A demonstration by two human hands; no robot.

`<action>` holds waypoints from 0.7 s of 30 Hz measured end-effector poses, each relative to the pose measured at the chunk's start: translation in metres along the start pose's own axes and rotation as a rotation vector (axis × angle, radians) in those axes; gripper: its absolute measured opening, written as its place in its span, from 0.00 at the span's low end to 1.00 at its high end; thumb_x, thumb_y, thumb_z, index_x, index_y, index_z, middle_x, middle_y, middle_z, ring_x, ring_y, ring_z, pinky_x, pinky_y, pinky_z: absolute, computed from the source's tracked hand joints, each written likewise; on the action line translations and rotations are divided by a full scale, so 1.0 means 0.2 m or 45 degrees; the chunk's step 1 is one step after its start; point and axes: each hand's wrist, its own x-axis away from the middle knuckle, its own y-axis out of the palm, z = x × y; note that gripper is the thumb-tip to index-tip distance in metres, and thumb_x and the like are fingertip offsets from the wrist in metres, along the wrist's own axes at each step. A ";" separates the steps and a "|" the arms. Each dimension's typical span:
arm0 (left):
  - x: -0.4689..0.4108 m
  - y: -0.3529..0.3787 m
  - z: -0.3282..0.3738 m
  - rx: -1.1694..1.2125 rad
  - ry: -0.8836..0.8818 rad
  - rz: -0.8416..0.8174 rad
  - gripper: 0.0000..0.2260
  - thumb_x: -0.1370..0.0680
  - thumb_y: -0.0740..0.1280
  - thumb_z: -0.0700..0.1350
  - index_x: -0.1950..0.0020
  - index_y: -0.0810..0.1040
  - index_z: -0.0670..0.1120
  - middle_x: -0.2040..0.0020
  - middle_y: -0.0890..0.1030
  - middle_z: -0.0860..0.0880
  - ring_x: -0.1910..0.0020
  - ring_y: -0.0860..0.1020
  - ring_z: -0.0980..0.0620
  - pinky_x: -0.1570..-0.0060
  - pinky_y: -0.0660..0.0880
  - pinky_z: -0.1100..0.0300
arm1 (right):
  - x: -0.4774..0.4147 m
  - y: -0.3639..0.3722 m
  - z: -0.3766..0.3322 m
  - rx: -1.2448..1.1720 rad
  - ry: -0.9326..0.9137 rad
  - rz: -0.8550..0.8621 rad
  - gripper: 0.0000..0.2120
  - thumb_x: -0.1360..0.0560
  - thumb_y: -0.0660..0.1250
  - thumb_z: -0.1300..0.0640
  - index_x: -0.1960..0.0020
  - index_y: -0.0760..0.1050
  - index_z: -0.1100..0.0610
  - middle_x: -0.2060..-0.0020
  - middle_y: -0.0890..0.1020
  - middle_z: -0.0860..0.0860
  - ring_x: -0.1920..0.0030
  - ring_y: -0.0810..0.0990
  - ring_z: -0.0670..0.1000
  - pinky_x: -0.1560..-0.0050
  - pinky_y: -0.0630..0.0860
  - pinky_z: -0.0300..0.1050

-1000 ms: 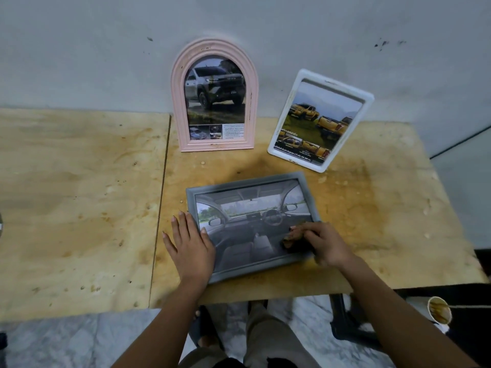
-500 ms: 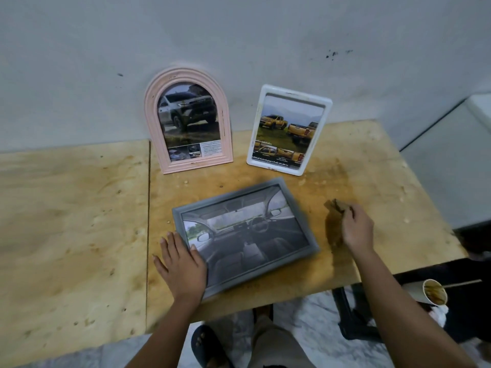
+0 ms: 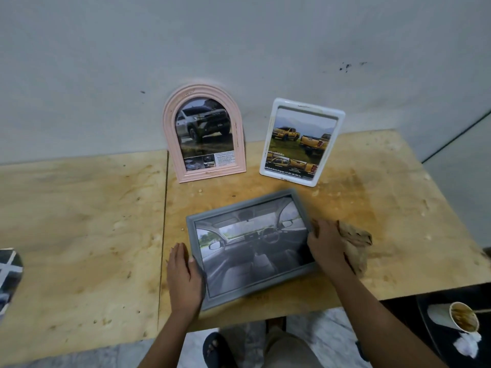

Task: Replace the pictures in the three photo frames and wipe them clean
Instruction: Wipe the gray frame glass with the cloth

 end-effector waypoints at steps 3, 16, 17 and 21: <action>0.01 -0.02 -0.04 -0.014 0.036 -0.075 0.18 0.19 0.57 0.42 0.29 0.67 0.41 0.24 0.60 0.45 0.25 0.56 0.47 0.26 0.53 0.52 | -0.05 0.04 -0.04 -0.071 0.117 -0.017 0.17 0.26 0.62 0.63 0.38 0.71 0.63 0.44 0.73 0.60 0.46 0.71 0.58 0.47 0.70 0.50; -0.05 -0.01 0.11 0.343 -0.417 0.110 0.21 0.21 0.57 0.33 0.28 0.65 0.41 0.30 0.68 0.43 0.30 0.66 0.45 0.30 0.62 0.53 | -0.16 0.13 -0.21 -0.091 0.054 -0.096 0.13 0.25 0.64 0.58 0.42 0.73 0.61 0.47 0.75 0.57 0.54 0.73 0.53 0.55 0.74 0.50; -0.07 -0.03 0.08 0.361 -0.407 0.136 0.20 0.22 0.57 0.33 0.30 0.68 0.42 0.33 0.72 0.43 0.34 0.69 0.44 0.33 0.67 0.50 | -0.15 0.13 -0.23 -0.090 0.003 -0.093 0.12 0.25 0.65 0.58 0.43 0.73 0.60 0.47 0.74 0.56 0.54 0.72 0.52 0.55 0.73 0.49; -0.11 -0.18 -0.04 0.359 -0.426 0.289 0.17 0.22 0.57 0.35 0.35 0.72 0.45 0.42 0.77 0.43 0.42 0.74 0.41 0.41 0.72 0.45 | -0.12 0.19 -0.33 -0.143 -0.216 -0.160 0.10 0.26 0.66 0.58 0.46 0.74 0.60 0.51 0.74 0.54 0.54 0.73 0.51 0.55 0.75 0.49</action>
